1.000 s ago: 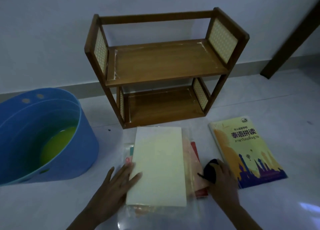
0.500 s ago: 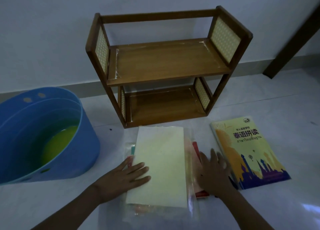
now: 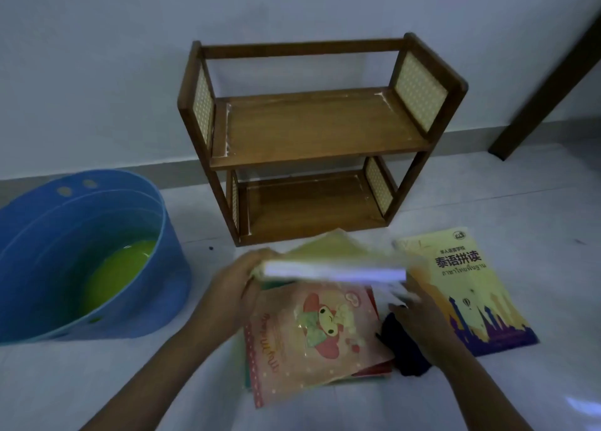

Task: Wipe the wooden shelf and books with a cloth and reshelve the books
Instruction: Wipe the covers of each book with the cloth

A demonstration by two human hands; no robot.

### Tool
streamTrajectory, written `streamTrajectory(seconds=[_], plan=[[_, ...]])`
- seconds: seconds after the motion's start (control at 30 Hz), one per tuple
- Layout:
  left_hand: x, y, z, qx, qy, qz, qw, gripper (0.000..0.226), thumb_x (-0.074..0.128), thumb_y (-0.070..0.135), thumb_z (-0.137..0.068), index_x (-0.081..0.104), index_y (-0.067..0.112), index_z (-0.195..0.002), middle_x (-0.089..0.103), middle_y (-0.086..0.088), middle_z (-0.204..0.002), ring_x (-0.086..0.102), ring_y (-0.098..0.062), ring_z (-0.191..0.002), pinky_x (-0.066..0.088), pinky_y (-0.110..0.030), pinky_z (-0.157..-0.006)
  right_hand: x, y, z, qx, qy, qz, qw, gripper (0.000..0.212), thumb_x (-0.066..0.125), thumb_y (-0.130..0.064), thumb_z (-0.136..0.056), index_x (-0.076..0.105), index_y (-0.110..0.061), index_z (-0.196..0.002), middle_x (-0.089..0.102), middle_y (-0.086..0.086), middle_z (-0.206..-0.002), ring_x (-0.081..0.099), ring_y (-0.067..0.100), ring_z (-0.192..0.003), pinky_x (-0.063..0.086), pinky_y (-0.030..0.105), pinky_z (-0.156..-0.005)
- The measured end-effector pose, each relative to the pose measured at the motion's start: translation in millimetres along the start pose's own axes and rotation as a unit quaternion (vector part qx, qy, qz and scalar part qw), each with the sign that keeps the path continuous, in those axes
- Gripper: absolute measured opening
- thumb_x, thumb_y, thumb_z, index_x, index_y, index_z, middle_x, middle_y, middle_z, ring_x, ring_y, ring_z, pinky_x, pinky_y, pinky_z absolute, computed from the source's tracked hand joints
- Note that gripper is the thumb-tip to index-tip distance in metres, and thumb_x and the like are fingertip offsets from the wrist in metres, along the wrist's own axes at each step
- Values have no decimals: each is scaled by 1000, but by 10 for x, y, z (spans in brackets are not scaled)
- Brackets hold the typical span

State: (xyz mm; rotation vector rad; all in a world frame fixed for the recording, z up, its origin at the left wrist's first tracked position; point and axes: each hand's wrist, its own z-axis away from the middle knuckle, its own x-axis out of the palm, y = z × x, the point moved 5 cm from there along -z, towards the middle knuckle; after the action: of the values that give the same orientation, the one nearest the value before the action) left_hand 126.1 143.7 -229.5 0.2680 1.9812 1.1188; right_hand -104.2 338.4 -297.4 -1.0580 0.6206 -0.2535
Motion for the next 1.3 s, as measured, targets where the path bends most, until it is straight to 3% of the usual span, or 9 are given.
streamTrajectory(seconds=[0.13, 0.27, 0.33, 0.47, 0.67, 0.8, 0.93, 1.13, 1.3], plan=[[-298, 170, -309, -64, 49, 15, 997, 15, 57, 20, -93, 59, 23, -108, 59, 25, -92, 55, 24, -86, 41, 2, -69, 39, -641, -53, -127, -14, -25, 991, 87, 71, 9, -76, 26, -29, -140, 45, -29, -118, 46, -28, -102, 42, -1, -76], [-417, 263, -306, -75, 0, 55, 996, 28, 50, 39, -85, 61, 27, -108, 68, 27, -92, 60, 11, -97, 48, -5, -76, 52, -1009, -198, -188, -18, -20, 982, 45, 74, 5, -74, 57, -15, -112, 67, 2, -106, 64, -5, -92, 55, 16, -72], [-397, 252, -288, -81, -8, 61, 995, 19, 49, 37, -85, 58, 35, -101, 67, 32, -89, 59, 12, -96, 48, -5, -73, 68, -998, -250, -184, -24, -4, 983, 43, 74, 2, -75, 58, -13, -112, 66, -4, -105, 65, 5, -99, 59, 28, -80], [-273, 69, -166, -99, 12, 74, 992, 34, 48, 64, -82, 58, 37, -101, 67, 23, -89, 61, 11, -93, 48, -7, -69, 147, -830, -280, -139, 27, 65, 988, 32, 73, -6, -79, 59, -15, -106, 59, -16, -89, 59, -11, -78, 46, 4, -66], [-19, -330, 43, -162, 31, 44, 985, 23, 61, 46, -84, 57, 38, -106, 67, 30, -94, 60, 17, -92, 51, -7, -72, 308, -602, -396, -121, 42, 72, 989, 10, 63, -19, -90, 60, -19, -98, 56, -20, -83, 53, -7, -77, 40, 5, -63], [70, -204, -55, -121, 27, -54, 991, 28, 63, 16, -89, 55, 43, -90, 65, 26, -83, 63, 5, -88, 43, -1, -70, 58, -715, -539, -121, -15, 10, 992, 16, 61, -12, -90, 62, -13, -106, 69, -6, -100, 66, 1, -91, 55, 17, -76], [400, 502, -479, -61, -18, -28, 998, 18, 59, 32, -89, 49, 40, -76, 59, 25, -66, 56, 15, -73, 40, -3, -60, -786, -799, -492, -89, -23, -90, 992, 25, 64, -7, -86, 62, -3, -110, 70, 10, -108, 69, 22, -98, 58, 34, -83], [1715, 720, -899, -201, -216, 49, 954, 23, 56, 37, -94, 64, 16, -100, 70, -3, -88, 69, -19, -78, 59, -40, -74, -1782, -27, -390, 15, 97, -124, 987, 21, 62, -20, -90, 61, -13, -110, 67, 18, -108, 68, 36, -95, 58, 45, -74], [2603, 587, -1139, -370, -244, 133, 887, 28, 55, 24, -96, 63, -2, -103, 69, -23, -99, 69, -33, -88, 61, -42, -74, -2119, 470, -572, 75, 241, 34, 967, 21, 52, -19, -94, 60, -16, -113, 65, 12, -111, 62, 27, -93, 52, 39, -80]])
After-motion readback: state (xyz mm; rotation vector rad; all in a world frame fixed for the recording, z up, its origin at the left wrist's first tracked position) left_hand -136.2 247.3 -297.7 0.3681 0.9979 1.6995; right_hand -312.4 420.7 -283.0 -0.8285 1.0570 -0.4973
